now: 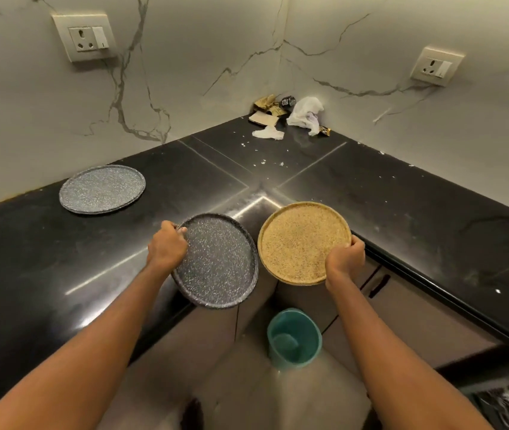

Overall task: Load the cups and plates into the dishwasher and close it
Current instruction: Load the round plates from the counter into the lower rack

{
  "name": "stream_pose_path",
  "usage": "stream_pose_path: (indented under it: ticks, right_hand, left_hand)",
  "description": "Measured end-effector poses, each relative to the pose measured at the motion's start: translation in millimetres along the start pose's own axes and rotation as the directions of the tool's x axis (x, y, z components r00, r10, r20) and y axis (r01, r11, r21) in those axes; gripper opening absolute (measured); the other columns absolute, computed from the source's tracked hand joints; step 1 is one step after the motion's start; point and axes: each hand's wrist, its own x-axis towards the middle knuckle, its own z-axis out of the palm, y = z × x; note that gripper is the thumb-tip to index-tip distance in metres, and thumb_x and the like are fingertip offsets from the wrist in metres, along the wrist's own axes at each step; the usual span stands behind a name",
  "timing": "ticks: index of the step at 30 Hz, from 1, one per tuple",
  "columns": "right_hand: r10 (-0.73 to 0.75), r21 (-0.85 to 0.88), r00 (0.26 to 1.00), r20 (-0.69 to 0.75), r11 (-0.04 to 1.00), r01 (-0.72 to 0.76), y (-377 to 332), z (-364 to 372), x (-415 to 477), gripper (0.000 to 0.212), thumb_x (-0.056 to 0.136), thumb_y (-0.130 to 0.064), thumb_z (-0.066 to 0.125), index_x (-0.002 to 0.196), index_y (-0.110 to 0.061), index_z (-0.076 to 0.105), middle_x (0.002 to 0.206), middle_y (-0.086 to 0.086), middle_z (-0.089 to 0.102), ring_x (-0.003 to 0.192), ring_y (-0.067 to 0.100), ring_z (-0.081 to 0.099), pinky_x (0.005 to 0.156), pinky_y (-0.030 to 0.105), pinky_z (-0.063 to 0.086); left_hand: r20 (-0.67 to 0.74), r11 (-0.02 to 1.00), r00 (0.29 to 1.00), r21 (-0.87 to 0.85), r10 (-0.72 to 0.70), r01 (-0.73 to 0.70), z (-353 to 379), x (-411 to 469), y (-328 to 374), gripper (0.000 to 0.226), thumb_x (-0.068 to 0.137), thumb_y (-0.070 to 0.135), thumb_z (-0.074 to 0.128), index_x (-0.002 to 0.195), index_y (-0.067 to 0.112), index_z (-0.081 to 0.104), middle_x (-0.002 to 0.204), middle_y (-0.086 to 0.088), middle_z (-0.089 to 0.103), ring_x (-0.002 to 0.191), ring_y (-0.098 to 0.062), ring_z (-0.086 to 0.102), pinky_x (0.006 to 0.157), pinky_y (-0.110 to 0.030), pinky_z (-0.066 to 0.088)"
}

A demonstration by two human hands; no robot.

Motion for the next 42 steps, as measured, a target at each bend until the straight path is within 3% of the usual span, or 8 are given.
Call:
stream_pose_path:
  ticks: [4, 9, 14, 21, 28, 33, 39, 42]
  right_hand:
    - [-0.101, -0.045, 0.993, -0.056, 0.994, 0.098, 13.7, -47.5, -9.3, 0.030, 0.094, -0.002, 0.040, 0.117, -0.010, 0.057, 0.115, 0.009, 0.061, 0.098, 0.024, 0.057, 0.072, 0.036, 0.045]
    - [-0.235, -0.147, 0.972, -0.011, 0.962, 0.231, 43.8, -98.7, -34.4, 0.030, 0.094, 0.000, 0.038, 0.113, -0.008, 0.060, 0.113, 0.011, 0.061, 0.100, 0.027, 0.056, 0.080, 0.040, 0.047]
    - [-0.336, -0.218, 0.942, 0.020, 0.918, 0.332, 89.5, -139.0, -73.7, 0.025, 0.098, -0.007, 0.040, 0.107, -0.009, 0.064, 0.107, 0.010, 0.060, 0.086, 0.017, 0.051, 0.071, 0.027, 0.035]
    - [-0.426, -0.445, 0.892, 0.150, 0.777, 0.445, 169.1, -219.0, -131.2, 0.031, 0.093, -0.011, 0.040, 0.111, -0.019, 0.064, 0.102, 0.002, 0.060, 0.087, 0.025, 0.060, 0.072, 0.036, 0.047]
    - [-0.277, -0.644, 0.880, 0.385, 0.602, 0.472, 241.0, -309.1, -160.3, 0.026, 0.081, -0.015, 0.062, 0.105, -0.023, 0.062, 0.104, 0.000, 0.063, 0.095, 0.026, 0.061, 0.076, 0.039, 0.046]
    - [-0.212, -0.688, 0.912, 0.353, 0.601, 0.406, 287.5, -382.3, -170.2, 0.026, 0.074, -0.012, 0.072, 0.094, -0.025, 0.063, 0.091, -0.001, 0.069, 0.082, 0.024, 0.064, 0.068, 0.033, 0.044]
    - [-0.125, -0.814, 0.941, 0.316, 0.474, 0.336, 349.5, -476.9, -153.3, 0.031, 0.074, -0.009, 0.069, 0.094, -0.029, 0.057, 0.095, -0.006, 0.065, 0.096, 0.022, 0.056, 0.080, 0.041, 0.032]
    - [-0.117, -0.780, 0.922, 0.370, 0.500, 0.376, 365.0, -499.6, -145.1, 0.024, 0.082, -0.010, 0.063, 0.096, -0.027, 0.055, 0.100, -0.005, 0.063, 0.093, 0.018, 0.051, 0.074, 0.036, 0.037]
  left_hand:
    - [0.025, 0.996, 0.998, -0.077, 0.049, -0.047, 3.4, -48.7, 24.3, 0.023, 0.096, 0.027, 0.052, 0.101, 0.012, 0.036, 0.099, -0.017, 0.059, 0.090, -0.034, 0.055, 0.075, -0.041, 0.043]
    - [0.133, 0.991, 0.986, -0.100, 0.096, -0.083, 14.3, -99.7, 26.7, 0.029, 0.094, 0.024, 0.056, 0.109, 0.009, 0.036, 0.098, -0.014, 0.057, 0.094, -0.034, 0.057, 0.078, -0.043, 0.048]
    - [0.253, 0.991, 0.958, -0.051, 0.134, -0.126, 30.0, -147.3, 8.5, 0.031, 0.094, 0.027, 0.056, 0.110, 0.008, 0.038, 0.110, -0.017, 0.057, 0.098, -0.032, 0.054, 0.082, -0.041, 0.044]
    - [0.364, 0.966, 0.901, 0.011, 0.237, -0.258, 56.7, -254.7, -15.0, 0.018, 0.096, 0.023, 0.048, 0.095, 0.013, 0.033, 0.106, -0.013, 0.055, 0.094, -0.036, 0.053, 0.075, -0.044, 0.041]
    - [0.487, 0.934, 0.819, 0.019, 0.304, -0.358, 92.0, -322.4, -11.1, 0.012, 0.096, 0.023, 0.047, 0.097, 0.012, 0.043, 0.104, -0.012, 0.059, 0.095, -0.035, 0.059, 0.084, -0.047, 0.050]
    - [0.565, 0.906, 0.752, 0.020, 0.339, -0.424, 132.5, -380.1, 2.2, 0.013, 0.095, 0.024, 0.049, 0.092, 0.016, 0.040, 0.104, -0.013, 0.061, 0.093, -0.034, 0.057, 0.074, -0.037, 0.039]
    - [0.634, 0.897, 0.709, 0.054, 0.309, -0.440, 195.2, -472.8, 24.5, 0.014, 0.094, 0.023, 0.051, 0.091, 0.015, 0.041, 0.106, -0.014, 0.062, 0.100, -0.035, 0.058, 0.081, -0.038, 0.040]
    - [0.643, 0.901, 0.707, 0.058, 0.295, -0.429, 214.9, -494.9, 28.9, 0.016, 0.093, 0.024, 0.054, 0.090, 0.014, 0.042, 0.104, -0.014, 0.064, 0.097, -0.034, 0.059, 0.074, -0.034, 0.037]
